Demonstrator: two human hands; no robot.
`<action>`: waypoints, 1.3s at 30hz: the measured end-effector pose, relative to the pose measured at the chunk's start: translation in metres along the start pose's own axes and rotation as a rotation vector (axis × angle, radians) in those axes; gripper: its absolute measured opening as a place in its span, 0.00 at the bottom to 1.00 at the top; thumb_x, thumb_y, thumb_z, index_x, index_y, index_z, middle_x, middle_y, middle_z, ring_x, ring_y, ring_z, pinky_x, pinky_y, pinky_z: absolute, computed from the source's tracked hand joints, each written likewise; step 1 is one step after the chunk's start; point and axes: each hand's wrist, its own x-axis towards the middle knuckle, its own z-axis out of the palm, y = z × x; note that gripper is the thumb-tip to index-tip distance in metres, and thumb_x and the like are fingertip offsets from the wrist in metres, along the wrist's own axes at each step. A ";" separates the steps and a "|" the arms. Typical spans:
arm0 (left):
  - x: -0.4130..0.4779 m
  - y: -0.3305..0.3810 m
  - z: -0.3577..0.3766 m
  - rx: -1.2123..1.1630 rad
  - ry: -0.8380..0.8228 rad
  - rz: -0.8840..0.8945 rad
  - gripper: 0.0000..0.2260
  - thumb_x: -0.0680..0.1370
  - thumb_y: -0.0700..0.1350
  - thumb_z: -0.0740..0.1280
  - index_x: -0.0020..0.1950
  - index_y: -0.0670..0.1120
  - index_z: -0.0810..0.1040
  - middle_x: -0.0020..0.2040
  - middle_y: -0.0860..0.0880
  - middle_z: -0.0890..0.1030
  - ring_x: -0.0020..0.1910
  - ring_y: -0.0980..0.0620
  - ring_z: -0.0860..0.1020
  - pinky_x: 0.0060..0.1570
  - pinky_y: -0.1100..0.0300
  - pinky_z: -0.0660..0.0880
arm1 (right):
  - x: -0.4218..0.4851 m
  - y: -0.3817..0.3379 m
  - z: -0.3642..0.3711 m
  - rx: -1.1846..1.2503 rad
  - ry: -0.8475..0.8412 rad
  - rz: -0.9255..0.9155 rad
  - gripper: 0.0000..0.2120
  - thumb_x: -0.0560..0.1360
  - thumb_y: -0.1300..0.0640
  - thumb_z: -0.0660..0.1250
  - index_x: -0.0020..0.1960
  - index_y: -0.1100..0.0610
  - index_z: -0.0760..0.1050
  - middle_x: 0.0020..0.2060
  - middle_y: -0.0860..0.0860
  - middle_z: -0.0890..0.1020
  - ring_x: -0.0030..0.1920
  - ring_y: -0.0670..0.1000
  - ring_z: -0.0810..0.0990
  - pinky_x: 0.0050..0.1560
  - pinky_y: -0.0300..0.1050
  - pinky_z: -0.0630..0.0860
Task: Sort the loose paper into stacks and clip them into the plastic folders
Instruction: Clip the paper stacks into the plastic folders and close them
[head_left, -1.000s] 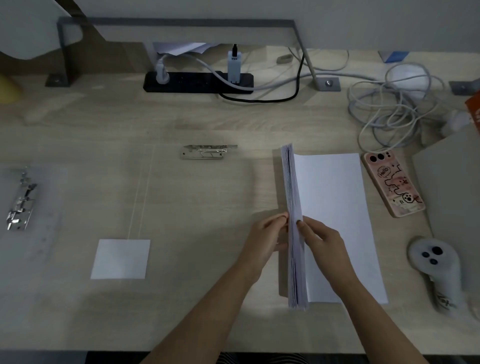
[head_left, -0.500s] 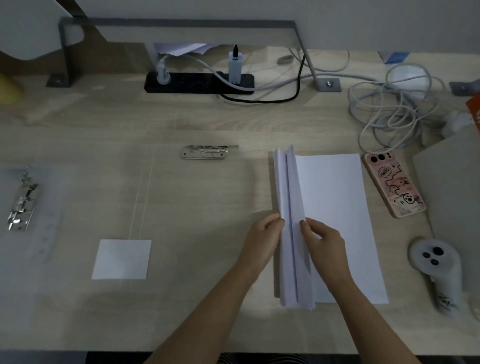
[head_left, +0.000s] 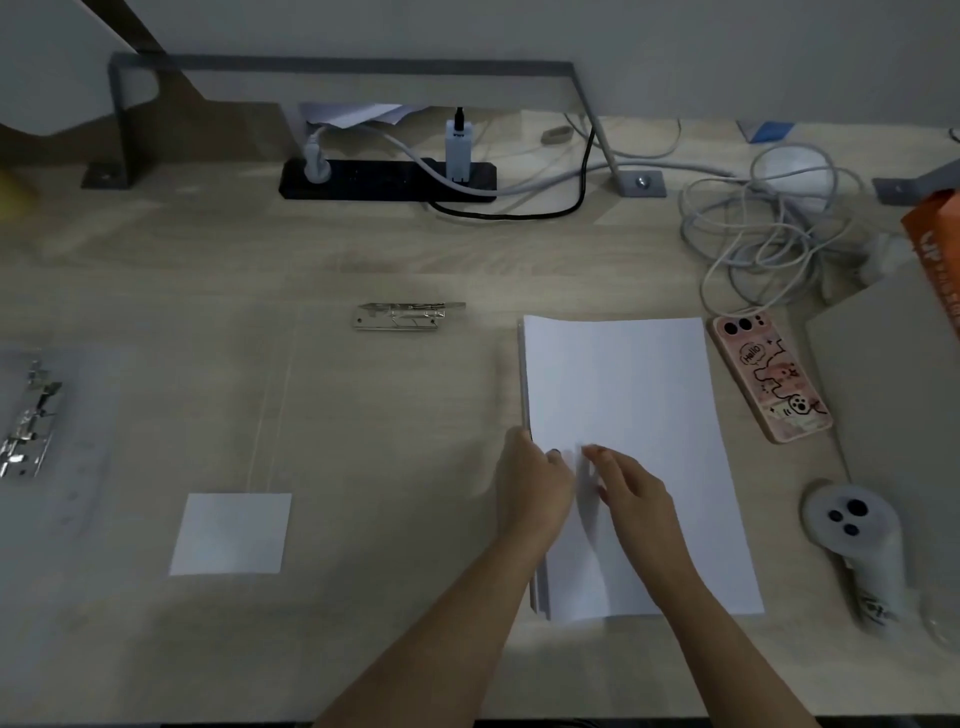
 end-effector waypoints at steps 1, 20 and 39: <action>0.000 -0.002 0.001 0.006 0.002 0.024 0.11 0.77 0.40 0.60 0.59 0.42 0.70 0.58 0.44 0.78 0.56 0.44 0.77 0.56 0.52 0.74 | 0.000 0.001 -0.003 0.013 0.017 -0.009 0.16 0.80 0.52 0.55 0.64 0.53 0.74 0.63 0.51 0.77 0.63 0.50 0.74 0.67 0.47 0.69; 0.003 -0.064 -0.174 -0.293 0.113 0.192 0.05 0.80 0.40 0.57 0.56 0.45 0.69 0.46 0.54 0.74 0.44 0.59 0.72 0.41 0.65 0.67 | -0.005 -0.063 0.053 0.211 -0.020 0.107 0.08 0.79 0.59 0.58 0.45 0.58 0.74 0.40 0.58 0.74 0.40 0.56 0.74 0.38 0.45 0.69; 0.060 -0.098 -0.234 0.271 0.182 0.068 0.11 0.80 0.50 0.56 0.41 0.47 0.68 0.32 0.53 0.71 0.31 0.54 0.69 0.29 0.60 0.61 | 0.015 -0.064 0.127 0.281 0.063 0.350 0.07 0.77 0.59 0.61 0.50 0.60 0.76 0.44 0.57 0.76 0.45 0.57 0.74 0.44 0.47 0.71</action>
